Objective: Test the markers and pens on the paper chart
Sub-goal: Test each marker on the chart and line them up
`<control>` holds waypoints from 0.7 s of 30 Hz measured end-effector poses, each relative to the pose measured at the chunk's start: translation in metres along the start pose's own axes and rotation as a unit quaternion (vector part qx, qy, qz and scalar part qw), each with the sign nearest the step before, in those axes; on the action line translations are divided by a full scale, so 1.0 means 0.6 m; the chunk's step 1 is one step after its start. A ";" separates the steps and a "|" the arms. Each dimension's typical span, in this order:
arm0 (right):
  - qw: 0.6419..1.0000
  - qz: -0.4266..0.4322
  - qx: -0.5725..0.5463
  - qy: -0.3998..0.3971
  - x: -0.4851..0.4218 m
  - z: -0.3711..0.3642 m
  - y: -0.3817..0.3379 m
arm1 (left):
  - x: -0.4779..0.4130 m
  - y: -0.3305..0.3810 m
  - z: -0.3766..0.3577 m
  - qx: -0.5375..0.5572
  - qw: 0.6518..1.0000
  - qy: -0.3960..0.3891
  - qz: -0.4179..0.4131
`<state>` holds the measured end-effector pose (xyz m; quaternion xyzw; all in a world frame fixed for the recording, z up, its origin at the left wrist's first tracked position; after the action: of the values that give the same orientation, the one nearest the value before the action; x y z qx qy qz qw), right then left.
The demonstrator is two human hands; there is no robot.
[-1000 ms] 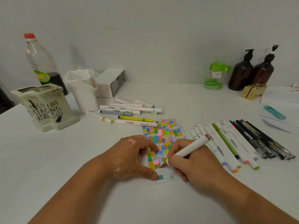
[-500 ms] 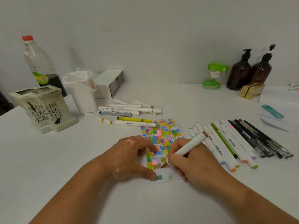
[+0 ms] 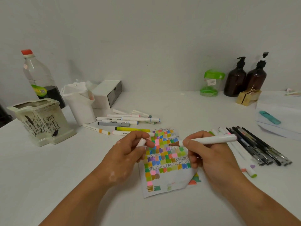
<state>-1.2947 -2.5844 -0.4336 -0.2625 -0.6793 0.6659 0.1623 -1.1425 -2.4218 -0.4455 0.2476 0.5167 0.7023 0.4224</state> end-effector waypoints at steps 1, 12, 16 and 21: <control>1.000 0.001 -0.010 -0.004 -0.001 0.001 0.000 | -0.001 0.003 -0.003 0.012 1.000 -0.007 -0.006; 0.994 -0.003 -0.101 -0.036 -0.001 -0.006 -0.003 | -0.001 0.013 -0.022 0.058 0.997 -0.055 -0.016; 0.994 -0.007 -0.085 -0.073 0.004 -0.022 -0.001 | 0.001 0.018 -0.027 0.072 0.995 -0.064 -0.023; 0.992 -0.013 -0.064 -0.106 0.013 -0.047 0.006 | 0.004 0.025 -0.043 0.060 0.994 -0.084 -0.034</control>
<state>-1.2843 -2.5569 -0.4365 -0.1913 -0.7371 0.6431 0.0807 -1.1692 -2.4347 -0.4406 0.3131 0.5285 0.6318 0.4727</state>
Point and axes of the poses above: each hand's wrist, its own x-axis away from the middle knuckle, its own z-axis out of the back of the hand, y = z × x, the point moved 8 cm from there along -x, towards the middle knuckle, and after that the axes turned 5 degrees about -y, right-handed, at the moved point
